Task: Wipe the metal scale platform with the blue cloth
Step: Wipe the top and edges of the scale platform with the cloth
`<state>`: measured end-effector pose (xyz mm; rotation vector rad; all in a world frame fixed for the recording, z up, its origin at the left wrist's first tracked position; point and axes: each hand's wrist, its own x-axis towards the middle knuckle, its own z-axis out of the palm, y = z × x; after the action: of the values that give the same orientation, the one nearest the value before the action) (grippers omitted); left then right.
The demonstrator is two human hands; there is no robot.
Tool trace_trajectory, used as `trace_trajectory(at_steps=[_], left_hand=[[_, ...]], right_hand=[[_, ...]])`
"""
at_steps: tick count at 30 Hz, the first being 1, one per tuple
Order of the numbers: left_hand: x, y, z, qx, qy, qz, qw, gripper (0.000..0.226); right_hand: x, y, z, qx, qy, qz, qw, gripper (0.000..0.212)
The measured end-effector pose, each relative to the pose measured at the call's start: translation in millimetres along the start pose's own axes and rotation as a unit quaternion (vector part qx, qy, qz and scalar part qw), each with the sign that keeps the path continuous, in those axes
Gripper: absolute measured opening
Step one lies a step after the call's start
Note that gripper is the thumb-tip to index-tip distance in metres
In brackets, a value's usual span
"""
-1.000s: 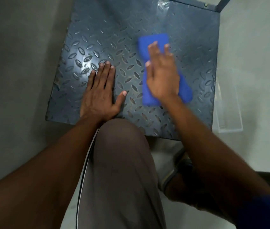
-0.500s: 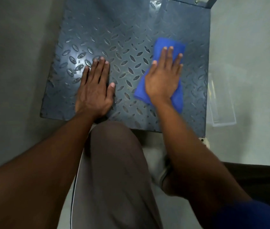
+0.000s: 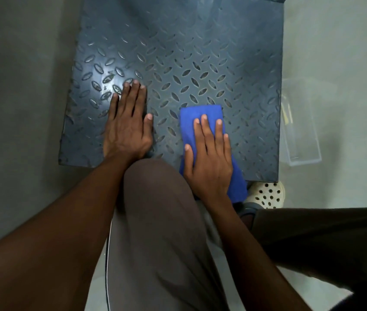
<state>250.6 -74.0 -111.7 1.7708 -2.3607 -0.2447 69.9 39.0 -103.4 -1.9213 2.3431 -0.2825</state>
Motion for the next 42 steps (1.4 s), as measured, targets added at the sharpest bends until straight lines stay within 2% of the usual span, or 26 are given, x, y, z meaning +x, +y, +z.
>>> trace_trajectory(at_steps=[3, 8, 12, 13, 17, 19, 21, 24, 28, 30, 32, 34, 37, 40, 42], left_hand=[[0.5, 1.0, 0.9, 0.007, -0.003, -0.002, 1.0, 0.069], [2.8, 3.0, 1.1, 0.02, -0.013, -0.007, 1.0, 0.071], [2.3, 2.4, 0.2, 0.01, -0.008, -0.006, 1.0, 0.071], [1.9, 2.6, 0.0, 0.011, -0.009, -0.005, 1.0, 0.071], [0.6, 3.5, -0.1, 0.026, -0.018, -0.009, 0.999, 0.069], [1.3, 4.5, -0.3, 0.035, -0.018, -0.008, 0.999, 0.069], [2.2, 5.1, -0.6, 0.043, -0.022, -0.004, 0.999, 0.07], [3.9, 5.6, -0.4, 0.056, -0.028, 0.001, 0.998, 0.071], [6.2, 5.6, -3.0, 0.048, -0.035, -0.004, 0.998, 0.072], [6.2, 6.1, -3.1, 0.053, -0.038, -0.007, 0.998, 0.073], [7.1, 5.9, -2.1, 0.044, -0.035, -0.007, 0.998, 0.072], [7.7, 5.1, -0.5, 0.04, -0.03, -0.009, 0.999, 0.071], [11.9, 4.8, 2.4, 0.046, -0.029, -0.012, 0.998, 0.07], [18.2, 5.6, 3.9, 0.056, -0.029, -0.017, 0.998, 0.069], [24.4, 5.2, 5.0, 0.058, -0.031, -0.019, 0.998, 0.069]], right_hand=[[34.3, -23.8, 5.8, -0.003, 0.017, 0.048, 0.999, 0.063], [82.8, -62.7, 17.1, 0.006, -0.006, -0.06, 0.998, 0.062], [56.1, -32.1, 11.6, 0.028, -0.007, -0.087, 0.996, 0.061], [43.0, -11.9, 8.5, 0.025, -0.005, -0.06, 0.998, 0.062], [9.7, 74.6, -10.7, -0.015, 0.03, 0.137, 0.99, 0.067], [19.1, 90.8, -13.2, -0.029, 0.039, 0.21, 0.977, 0.067], [43.3, 81.6, -9.6, -0.03, 0.052, 0.244, 0.968, 0.067], [87.4, 32.6, 4.0, -0.024, 0.051, 0.182, 0.982, 0.066], [110.9, -51.8, 14.1, -0.007, 0.01, 0.008, 1.0, 0.065], [96.1, -61.5, 16.1, 0.007, 0.005, -0.057, 0.998, 0.063], [66.9, -40.7, 14.5, 0.017, -0.002, -0.07, 0.997, 0.062], [38.0, -2.0, 8.2, 0.011, -0.002, -0.025, 1.0, 0.063], [32.5, 57.5, -1.7, -0.008, 0.026, 0.106, 0.994, 0.067], [74.1, 86.4, -3.9, -0.025, 0.052, 0.204, 0.977, 0.069], [116.3, 85.9, -1.7, -0.022, 0.053, 0.215, 0.975, 0.07]])
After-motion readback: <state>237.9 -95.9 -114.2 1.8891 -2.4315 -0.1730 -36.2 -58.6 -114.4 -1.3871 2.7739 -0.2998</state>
